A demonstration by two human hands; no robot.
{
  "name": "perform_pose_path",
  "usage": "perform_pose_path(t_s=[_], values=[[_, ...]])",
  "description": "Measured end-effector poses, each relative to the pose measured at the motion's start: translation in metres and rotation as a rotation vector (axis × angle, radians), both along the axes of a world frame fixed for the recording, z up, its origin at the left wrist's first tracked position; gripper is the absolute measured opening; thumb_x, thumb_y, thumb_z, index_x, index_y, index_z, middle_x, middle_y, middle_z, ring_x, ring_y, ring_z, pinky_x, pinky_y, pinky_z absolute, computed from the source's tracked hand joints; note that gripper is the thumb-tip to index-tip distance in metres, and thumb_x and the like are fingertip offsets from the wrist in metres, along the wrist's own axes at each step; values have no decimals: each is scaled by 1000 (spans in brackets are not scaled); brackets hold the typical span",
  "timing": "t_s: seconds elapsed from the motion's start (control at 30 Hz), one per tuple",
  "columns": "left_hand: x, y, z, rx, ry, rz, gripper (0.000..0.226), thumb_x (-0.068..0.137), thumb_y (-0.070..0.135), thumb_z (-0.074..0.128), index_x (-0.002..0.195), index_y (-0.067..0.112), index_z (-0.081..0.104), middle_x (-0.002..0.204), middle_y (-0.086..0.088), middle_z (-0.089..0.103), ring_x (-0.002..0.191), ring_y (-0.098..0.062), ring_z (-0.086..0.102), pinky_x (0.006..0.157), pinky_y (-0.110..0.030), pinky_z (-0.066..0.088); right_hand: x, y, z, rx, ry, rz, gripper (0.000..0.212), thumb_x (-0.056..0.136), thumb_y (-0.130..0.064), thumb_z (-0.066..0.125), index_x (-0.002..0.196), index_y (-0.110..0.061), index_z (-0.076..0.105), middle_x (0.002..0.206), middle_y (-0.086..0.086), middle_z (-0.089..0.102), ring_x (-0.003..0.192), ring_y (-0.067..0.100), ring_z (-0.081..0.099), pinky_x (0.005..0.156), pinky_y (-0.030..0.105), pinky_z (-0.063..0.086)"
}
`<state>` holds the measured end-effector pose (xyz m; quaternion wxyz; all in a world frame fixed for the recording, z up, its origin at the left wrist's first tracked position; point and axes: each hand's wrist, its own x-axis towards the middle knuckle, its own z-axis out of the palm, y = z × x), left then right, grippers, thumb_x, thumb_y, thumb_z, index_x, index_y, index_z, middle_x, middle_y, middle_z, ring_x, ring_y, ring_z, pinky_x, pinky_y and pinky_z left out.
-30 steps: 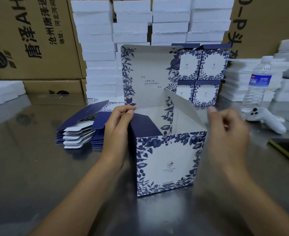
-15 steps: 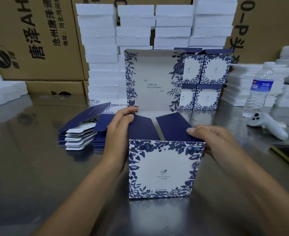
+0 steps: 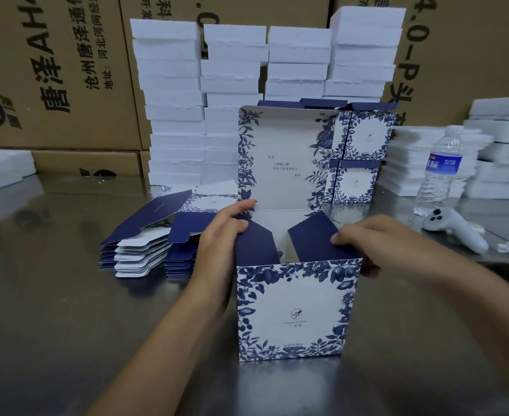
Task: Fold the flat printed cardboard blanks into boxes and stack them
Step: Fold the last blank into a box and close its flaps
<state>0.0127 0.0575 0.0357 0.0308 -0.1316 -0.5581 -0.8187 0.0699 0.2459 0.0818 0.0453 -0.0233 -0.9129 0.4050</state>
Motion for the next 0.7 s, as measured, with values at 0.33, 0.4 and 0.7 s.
perform_pose_path(t_s=[0.33, 0.4, 0.7], values=[[3, -1, 1, 8, 18, -25, 39, 91, 3, 41, 92, 26, 72, 76, 14, 71, 70, -8, 62, 56, -16, 49, -15, -3, 10, 137, 31, 6, 43, 89, -10, 47, 53, -20, 27, 47, -2, 22, 38, 10, 17, 39, 23, 14], [3, -1, 1, -4, 21, -26, 40, 91, 3, 40, 91, 26, 72, 76, 15, 71, 71, -7, 63, 57, -17, 49, -18, -4, 11, 149, 32, -10, 42, 89, -15, 48, 54, -20, 27, 46, -2, 22, 38, 11, 17, 37, 21, 15], [1, -3, 0, -86, 59, -44, 46, 92, 5, 40, 88, 35, 75, 90, 17, 72, 83, -8, 66, 68, -22, 52, -36, -1, 12, 76, 44, -10, 40, 92, -10, 43, 57, -19, 26, 52, 0, 21, 42, 12, 17, 45, 25, 16]])
